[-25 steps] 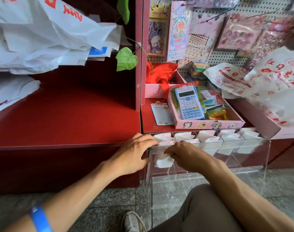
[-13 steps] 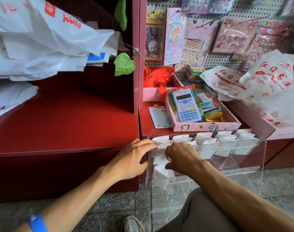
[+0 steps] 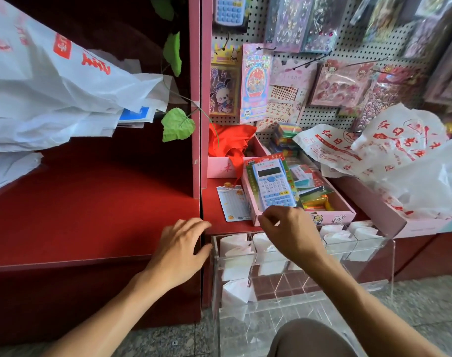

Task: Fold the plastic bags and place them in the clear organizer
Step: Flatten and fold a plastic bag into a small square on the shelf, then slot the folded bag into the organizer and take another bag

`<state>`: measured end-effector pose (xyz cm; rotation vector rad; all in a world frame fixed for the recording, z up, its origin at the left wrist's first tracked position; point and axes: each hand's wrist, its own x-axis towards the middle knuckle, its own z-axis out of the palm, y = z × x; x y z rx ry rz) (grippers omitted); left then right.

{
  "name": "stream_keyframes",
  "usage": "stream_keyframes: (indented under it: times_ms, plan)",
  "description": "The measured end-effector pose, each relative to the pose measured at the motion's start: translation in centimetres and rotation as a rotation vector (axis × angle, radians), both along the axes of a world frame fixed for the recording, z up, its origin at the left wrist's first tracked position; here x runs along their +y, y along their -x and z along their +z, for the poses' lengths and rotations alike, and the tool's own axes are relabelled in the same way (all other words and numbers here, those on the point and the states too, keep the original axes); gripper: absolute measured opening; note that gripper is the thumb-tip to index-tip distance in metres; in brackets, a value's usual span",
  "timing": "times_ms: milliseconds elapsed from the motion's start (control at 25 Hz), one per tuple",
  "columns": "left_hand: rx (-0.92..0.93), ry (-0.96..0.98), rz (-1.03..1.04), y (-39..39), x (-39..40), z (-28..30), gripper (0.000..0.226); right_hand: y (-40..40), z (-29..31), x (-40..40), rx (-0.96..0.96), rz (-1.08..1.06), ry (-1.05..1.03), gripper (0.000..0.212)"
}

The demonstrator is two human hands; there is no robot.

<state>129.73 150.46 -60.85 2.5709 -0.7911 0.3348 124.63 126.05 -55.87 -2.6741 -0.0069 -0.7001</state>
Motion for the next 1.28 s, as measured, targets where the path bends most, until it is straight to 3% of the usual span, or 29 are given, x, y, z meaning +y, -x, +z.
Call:
stream_keyframes:
  times_ms: [120, 240, 320, 440, 600, 680, 760, 880, 960, 1080, 1280]
  plan:
    - [0.094, -0.169, 0.211, -1.4, 0.9, -0.3, 0.065, -2.5, 2.0, -5.1, -0.095, -0.227, -0.003, 0.015]
    - [0.267, -0.238, 0.224, -2.6, 2.1, -1.1, 0.083, -4.3, 2.7, -11.3, -0.036, -0.388, 0.0, 0.019]
    - [0.238, -0.249, 0.208, -2.8, 2.3, -1.4, 0.096, -4.9, 2.6, -14.5, 0.073, -0.422, 0.025, 0.045]
    - [0.191, -0.283, 0.228, -2.7, 1.9, -1.8, 0.096, -5.7, 1.9, -17.3, 0.249, -0.467, 0.121, 0.09]
    - [0.145, -0.329, 0.242, -3.0, 1.5, -2.0, 0.092, -7.7, 0.8, -18.8, 0.392, -0.511, 0.127, 0.111]
    - [0.131, -0.329, 0.255, -3.0, 1.4, -2.1, 0.091, -8.6, 0.8, -19.2, 0.424, -0.532, 0.122, 0.101]
    - [0.126, -0.314, 0.253, -3.0, 1.3, -2.3, 0.089, -9.1, 1.0, -20.2, 0.467, -0.554, 0.126, 0.075]
    - [0.116, -0.306, 0.254, -3.1, 1.5, -2.4, 0.088, -9.2, 1.0, -21.1, 0.497, -0.564, 0.059, 0.063]
    - [0.112, -0.314, 0.252, -3.1, 1.5, -2.4, 0.088, -8.9, 1.3, -20.2, 0.403, -0.562, 0.007, 0.055]
    - [0.113, -0.309, 0.254, -3.0, 1.5, -2.2, 0.089, -8.2, 2.3, -17.7, 0.186, -0.479, -0.073, 0.069]
    - [0.137, -0.369, 0.256, -2.9, 1.5, -1.9, 0.092, -6.6, 3.5, -13.6, -0.014, -0.142, -0.152, 0.04]
